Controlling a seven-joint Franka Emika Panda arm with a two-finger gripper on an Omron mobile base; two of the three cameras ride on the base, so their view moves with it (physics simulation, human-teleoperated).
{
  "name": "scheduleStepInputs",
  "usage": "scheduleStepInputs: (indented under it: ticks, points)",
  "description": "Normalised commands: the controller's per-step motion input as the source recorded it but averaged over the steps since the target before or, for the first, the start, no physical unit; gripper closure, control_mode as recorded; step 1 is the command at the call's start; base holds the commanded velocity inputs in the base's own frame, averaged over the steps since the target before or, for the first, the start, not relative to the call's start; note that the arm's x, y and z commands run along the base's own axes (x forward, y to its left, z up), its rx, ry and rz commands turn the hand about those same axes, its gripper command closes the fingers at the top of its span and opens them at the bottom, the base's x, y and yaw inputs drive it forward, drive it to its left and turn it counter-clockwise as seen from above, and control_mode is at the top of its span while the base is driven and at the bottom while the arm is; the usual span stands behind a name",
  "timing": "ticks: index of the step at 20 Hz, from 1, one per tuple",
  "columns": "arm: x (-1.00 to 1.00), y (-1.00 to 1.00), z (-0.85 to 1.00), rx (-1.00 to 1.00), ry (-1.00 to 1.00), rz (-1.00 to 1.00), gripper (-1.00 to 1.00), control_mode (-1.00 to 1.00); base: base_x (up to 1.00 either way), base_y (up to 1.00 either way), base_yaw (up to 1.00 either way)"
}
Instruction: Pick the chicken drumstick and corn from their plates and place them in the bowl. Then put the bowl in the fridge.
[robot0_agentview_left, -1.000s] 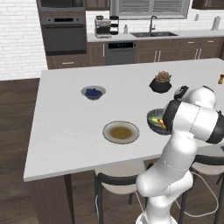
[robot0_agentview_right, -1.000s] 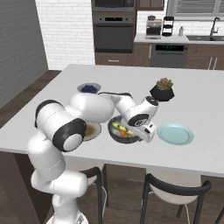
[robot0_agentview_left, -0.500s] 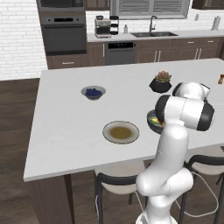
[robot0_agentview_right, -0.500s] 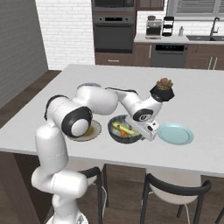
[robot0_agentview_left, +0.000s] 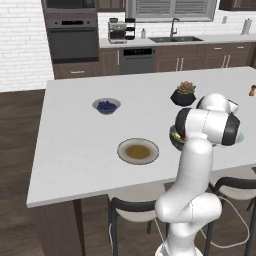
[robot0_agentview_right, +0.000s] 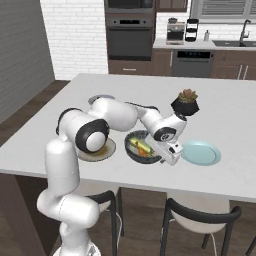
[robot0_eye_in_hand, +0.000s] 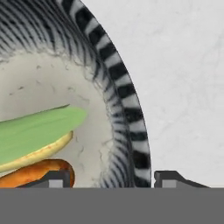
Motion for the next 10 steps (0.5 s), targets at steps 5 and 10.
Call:
scheduleStepInputs:
  ticks: [5, 10]
  points:
    - [0.03, 0.17, -0.02, 0.00, 0.02, -0.04, 1.00, -1.00, 0.00, 0.00, 0.00]
    - [-0.38, 0.21, 0.28, -0.01, -0.19, -0.07, 1.00, -1.00, 0.00, 0.00, 0.00]
